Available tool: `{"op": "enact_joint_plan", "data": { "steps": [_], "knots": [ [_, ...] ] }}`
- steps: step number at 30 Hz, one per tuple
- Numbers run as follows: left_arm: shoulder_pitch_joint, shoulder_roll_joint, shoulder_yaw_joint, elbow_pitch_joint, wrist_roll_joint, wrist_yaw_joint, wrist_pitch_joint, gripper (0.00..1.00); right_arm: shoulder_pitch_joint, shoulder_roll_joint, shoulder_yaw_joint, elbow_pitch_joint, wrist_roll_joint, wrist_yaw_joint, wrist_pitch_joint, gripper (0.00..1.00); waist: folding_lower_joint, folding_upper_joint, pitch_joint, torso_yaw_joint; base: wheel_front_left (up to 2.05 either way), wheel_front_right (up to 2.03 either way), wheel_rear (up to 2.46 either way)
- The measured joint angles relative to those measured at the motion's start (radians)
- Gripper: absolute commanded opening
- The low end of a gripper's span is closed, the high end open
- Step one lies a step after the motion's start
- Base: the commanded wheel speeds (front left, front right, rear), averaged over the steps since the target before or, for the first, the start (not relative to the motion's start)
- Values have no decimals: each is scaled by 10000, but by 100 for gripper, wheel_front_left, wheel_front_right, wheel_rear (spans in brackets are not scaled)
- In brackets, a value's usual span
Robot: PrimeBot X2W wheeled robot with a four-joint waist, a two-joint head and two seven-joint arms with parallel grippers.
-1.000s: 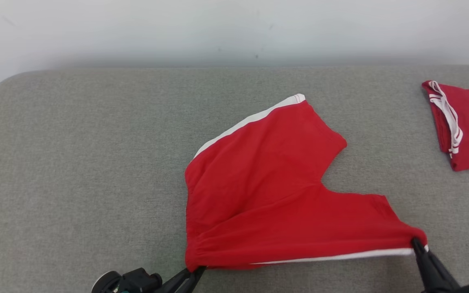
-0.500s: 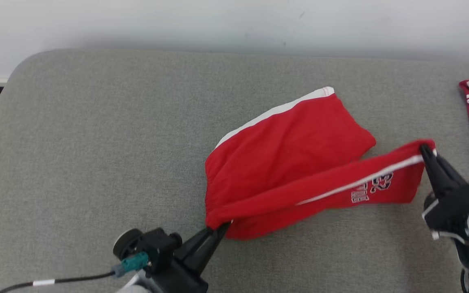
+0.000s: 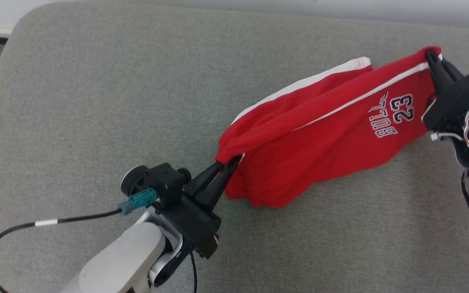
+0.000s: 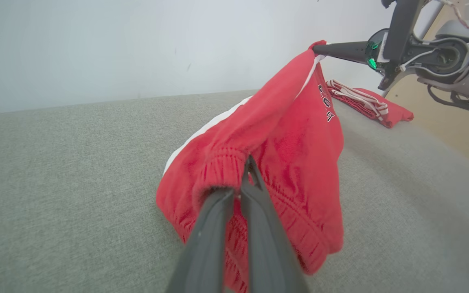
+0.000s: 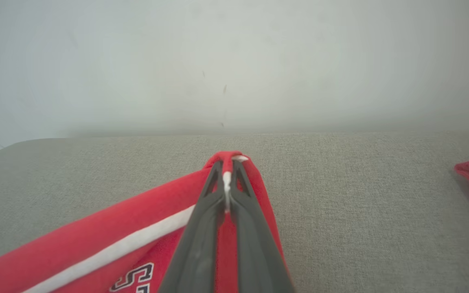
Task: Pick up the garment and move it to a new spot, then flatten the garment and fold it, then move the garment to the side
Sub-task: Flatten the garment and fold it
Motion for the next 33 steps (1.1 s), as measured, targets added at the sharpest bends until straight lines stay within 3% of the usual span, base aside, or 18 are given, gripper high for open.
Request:
{"op": "enact_joint_plan", "data": {
  "steps": [15,22,23,24,25,26,33],
  "knots": [
    [-932,-366,140,1035,-251,0,0,0,-2615,420,1367,3250,-238,0,-984,0,0,1,1114,461,0,0,0],
    [-928,-458,336,1099,-184,0,0,0,-3043,443,2015,3960,31,0,-1647,0,-2,0,1071,501,0,0,0],
    [-918,-483,334,1143,-186,0,0,0,-3073,449,2119,4042,73,0,-1720,33,-2,1,1048,496,0,0,0],
    [-902,-491,372,1164,-138,0,0,15,-3096,453,2217,4111,104,0,-1812,80,-2,1,1020,489,0,0,0],
    [-889,-512,483,1185,-35,0,0,92,-3121,462,2293,4192,186,0,-1856,100,-2,0,990,482,0,0,0],
    [-869,-554,635,1206,25,0,0,100,-3136,468,2391,4242,293,0,-1919,100,-3,0,951,474,0,0,0],
    [-175,-759,1367,1367,320,0,0,100,-3098,316,3135,4320,865,0,-2387,100,-3,0,532,430,0,0,0]
  ]
}}
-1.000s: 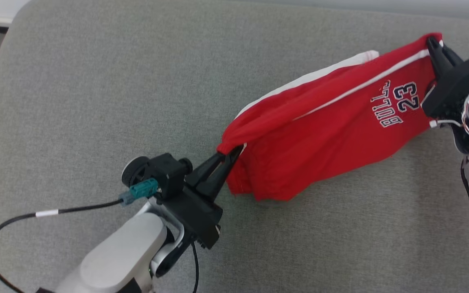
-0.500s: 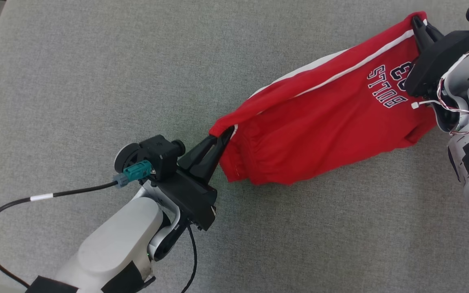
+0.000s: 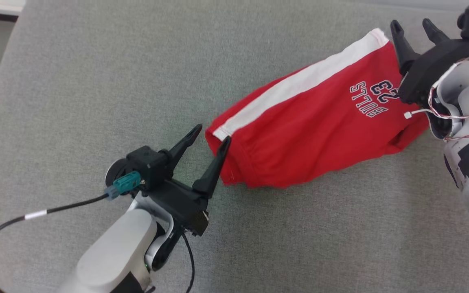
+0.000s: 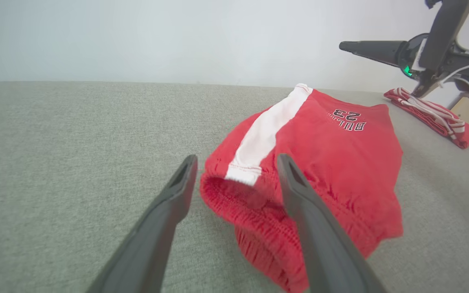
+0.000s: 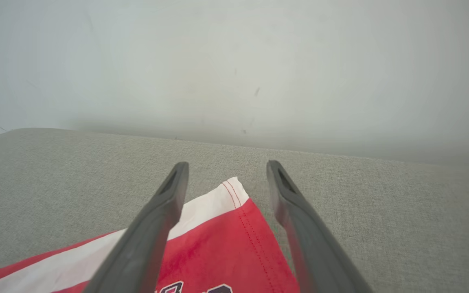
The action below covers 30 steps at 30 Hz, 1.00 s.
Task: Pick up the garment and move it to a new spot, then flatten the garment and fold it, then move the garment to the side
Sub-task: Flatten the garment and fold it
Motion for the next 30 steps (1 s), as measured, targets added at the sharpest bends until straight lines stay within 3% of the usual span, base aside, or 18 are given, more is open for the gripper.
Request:
{"op": "enact_joint_plan", "data": {
  "steps": [5,15,22,30],
  "knots": [
    [763,-165,872,-378,460,44,0,100,337,-318,458,-81,520,0,-286,100,-1,-1,-395,-10,0,0,0],
    [2823,-468,4056,-2550,2491,698,0,100,1497,-1035,1064,-65,1467,0,-637,100,-2,-2,-1000,-49,0,0,0],
    [3890,-1053,5457,-3007,3674,579,0,100,2036,-1083,1407,121,1873,0,-665,100,-1,-2,-1061,-126,0,0,0],
    [4384,-1653,6149,-2949,4362,257,0,100,2146,-819,1716,840,2061,0,-255,100,0,-1,-938,-39,0,0,0]
  ]
}}
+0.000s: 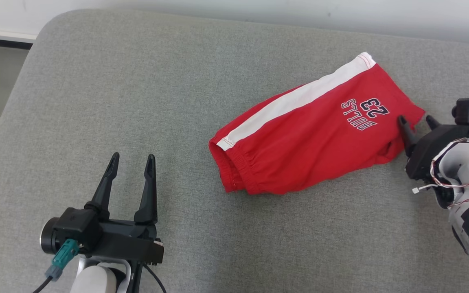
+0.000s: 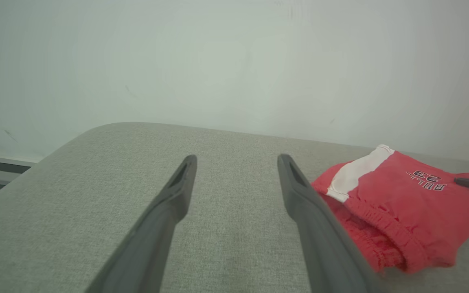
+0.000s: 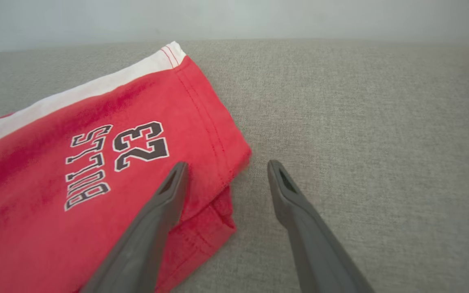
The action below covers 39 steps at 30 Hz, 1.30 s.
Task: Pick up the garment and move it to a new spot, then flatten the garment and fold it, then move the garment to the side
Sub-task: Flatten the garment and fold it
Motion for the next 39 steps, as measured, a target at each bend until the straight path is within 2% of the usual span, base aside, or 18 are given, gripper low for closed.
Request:
{"op": "enact_joint_plan", "data": {
  "steps": [5,7,8,14,20,30,39],
  "knots": [
    [-2,-167,286,33,282,-90,0,100,-22,313,182,159,105,0,267,100,-1,0,88,77,0,0,0],
    [-4,-245,391,52,372,-142,0,100,-39,433,299,224,194,0,529,19,0,0,105,87,0,0,0],
    [-4,-259,416,73,399,-173,0,100,-56,443,330,236,228,0,589,0,0,0,98,81,0,0,0],
    [79,-322,596,222,539,-186,0,100,-24,493,443,182,428,0,479,0,1,0,-87,-14,0,0,0],
    [429,-337,874,336,627,-192,0,100,461,435,598,-485,838,0,150,0,0,0,-476,-267,0,0,0],
    [1030,-307,1175,410,796,-240,0,100,2692,-336,1154,-2826,1592,0,-314,0,0,-1,-1133,-1163,0,0,0],
    [1309,-167,1133,481,784,-253,0,100,4344,-537,830,-3921,2008,0,-523,0,-1,-1,-1646,-1624,0,0,0]
  ]
}}
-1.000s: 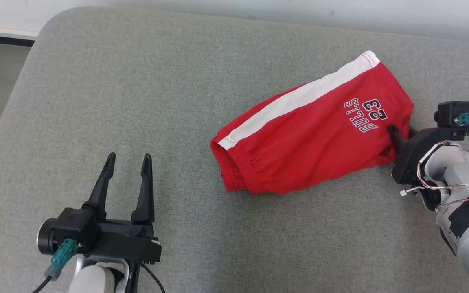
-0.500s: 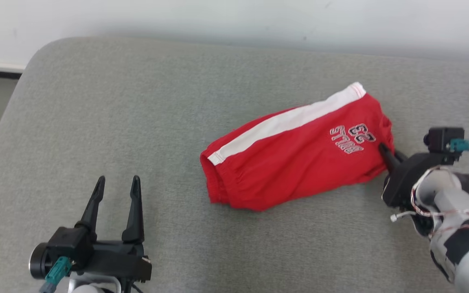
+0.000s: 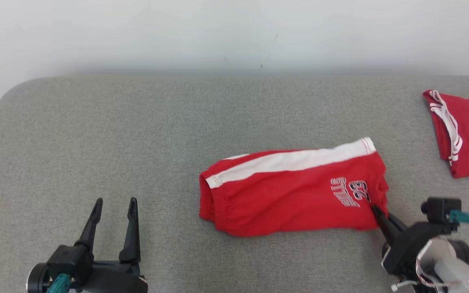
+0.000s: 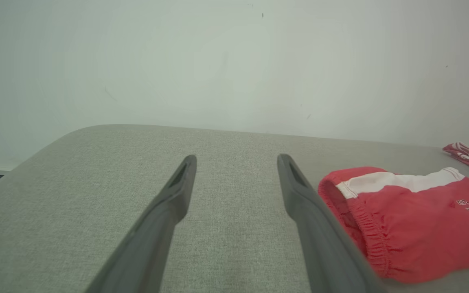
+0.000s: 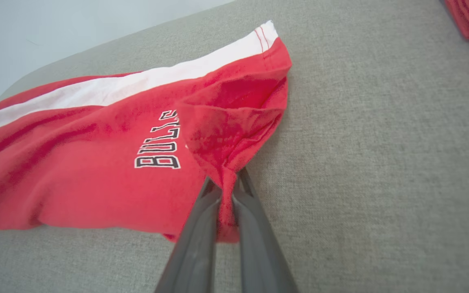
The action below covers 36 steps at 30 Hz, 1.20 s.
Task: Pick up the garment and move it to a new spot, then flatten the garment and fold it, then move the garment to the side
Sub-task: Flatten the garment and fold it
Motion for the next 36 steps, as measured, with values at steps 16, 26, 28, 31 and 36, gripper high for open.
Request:
{"op": "enact_joint_plan", "data": {
  "steps": [16,26,28,31,36],
  "knots": [
    [360,125,-38,-65,-73,0,0,100,918,44,-1933,-715,-1003,0,88,100,0,1,-476,-302,0,0,0],
    [178,94,-257,-82,-67,0,0,100,-598,326,-2380,694,-2447,0,1337,100,2,1,-267,17,0,0,0],
    [146,75,-284,-81,-65,0,0,100,-779,458,-2410,1080,-2631,0,1430,100,3,1,-210,110,0,0,0],
    [105,63,-318,-73,-52,0,0,100,-1041,608,-2481,1641,-2819,0,1444,100,2,1,-110,236,0,0,0],
    [-10,33,-318,-81,-52,0,0,100,-1387,790,-2545,2575,-3047,0,1400,100,2,2,92,388,0,0,0]
  ]
}}
